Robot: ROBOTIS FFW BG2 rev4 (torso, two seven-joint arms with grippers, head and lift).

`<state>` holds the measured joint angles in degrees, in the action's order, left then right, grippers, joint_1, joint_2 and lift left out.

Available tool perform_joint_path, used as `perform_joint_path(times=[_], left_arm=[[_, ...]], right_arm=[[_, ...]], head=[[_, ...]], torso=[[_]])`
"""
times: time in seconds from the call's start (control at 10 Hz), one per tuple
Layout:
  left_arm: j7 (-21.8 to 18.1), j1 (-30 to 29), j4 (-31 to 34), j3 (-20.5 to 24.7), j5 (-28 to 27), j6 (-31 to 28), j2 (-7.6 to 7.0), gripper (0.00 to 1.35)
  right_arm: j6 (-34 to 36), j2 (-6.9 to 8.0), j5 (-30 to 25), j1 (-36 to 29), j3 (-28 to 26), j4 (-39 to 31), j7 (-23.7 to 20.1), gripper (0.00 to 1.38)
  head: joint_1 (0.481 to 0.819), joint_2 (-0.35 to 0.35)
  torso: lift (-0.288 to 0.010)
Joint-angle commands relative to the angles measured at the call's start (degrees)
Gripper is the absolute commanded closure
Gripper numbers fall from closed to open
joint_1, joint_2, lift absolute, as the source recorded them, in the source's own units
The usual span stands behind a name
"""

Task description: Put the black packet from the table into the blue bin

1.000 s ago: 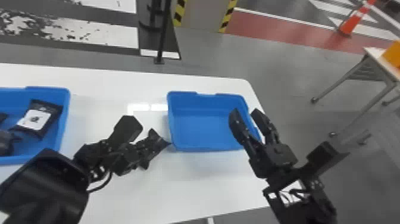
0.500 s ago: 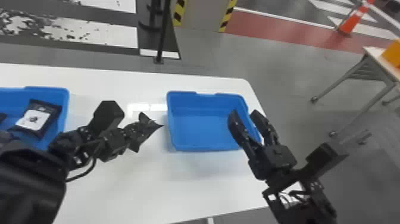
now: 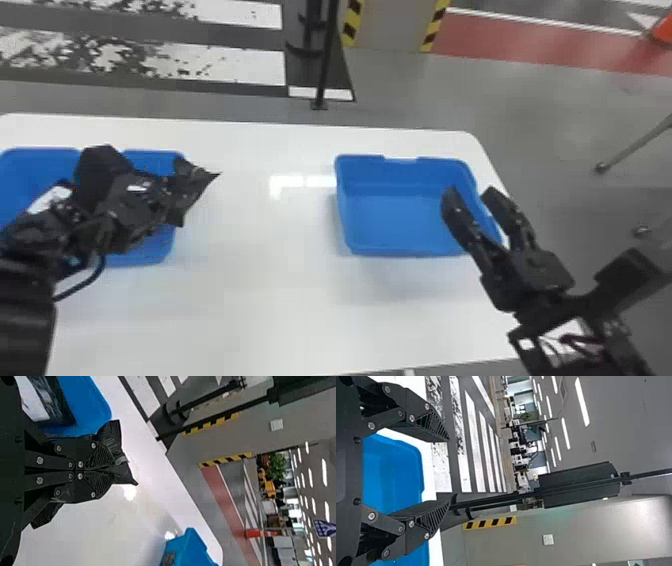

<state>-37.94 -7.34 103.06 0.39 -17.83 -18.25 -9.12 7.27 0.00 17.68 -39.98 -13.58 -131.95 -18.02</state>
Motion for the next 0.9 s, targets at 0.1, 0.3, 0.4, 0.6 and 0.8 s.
perform_joint_path(times=[0.1,0.3,0.4,0.6,0.8], left_arm=[[-0.03,-1.51,1.92,10.01,-1.03,-0.31,0.07,1.22],[-0.3,-2.22,1.92,13.21,1.37,-0.87,0.07,0.55],[-0.3,-3.2,2.06,14.24,2.29,1.38,0.51,0.17],[-0.21,-6.72,4.59,16.41,6.17,2.37,2.0,0.14],[0.67,-12.76,9.79,19.84,11.77,7.57,4.9,0.14]], right_arm=[[0.04,0.05,0.03,-0.09,-0.01,-0.02,0.0,0.51],[0.04,0.05,0.03,0.05,0.1,-0.02,0.0,0.51],[0.04,0.05,0.15,-0.09,-0.01,-0.02,0.0,0.51],[-0.1,0.05,0.26,-0.09,-0.01,-0.17,0.0,0.51],[0.04,0.05,0.26,-0.37,-0.24,-0.59,0.0,0.51]], head=[[0.695,-0.057],[0.695,0.026],[0.695,0.039],[0.695,0.054],[0.695,0.057]], torso=[[-0.11],[-0.11],[-0.11],[-0.11],[-0.11]])
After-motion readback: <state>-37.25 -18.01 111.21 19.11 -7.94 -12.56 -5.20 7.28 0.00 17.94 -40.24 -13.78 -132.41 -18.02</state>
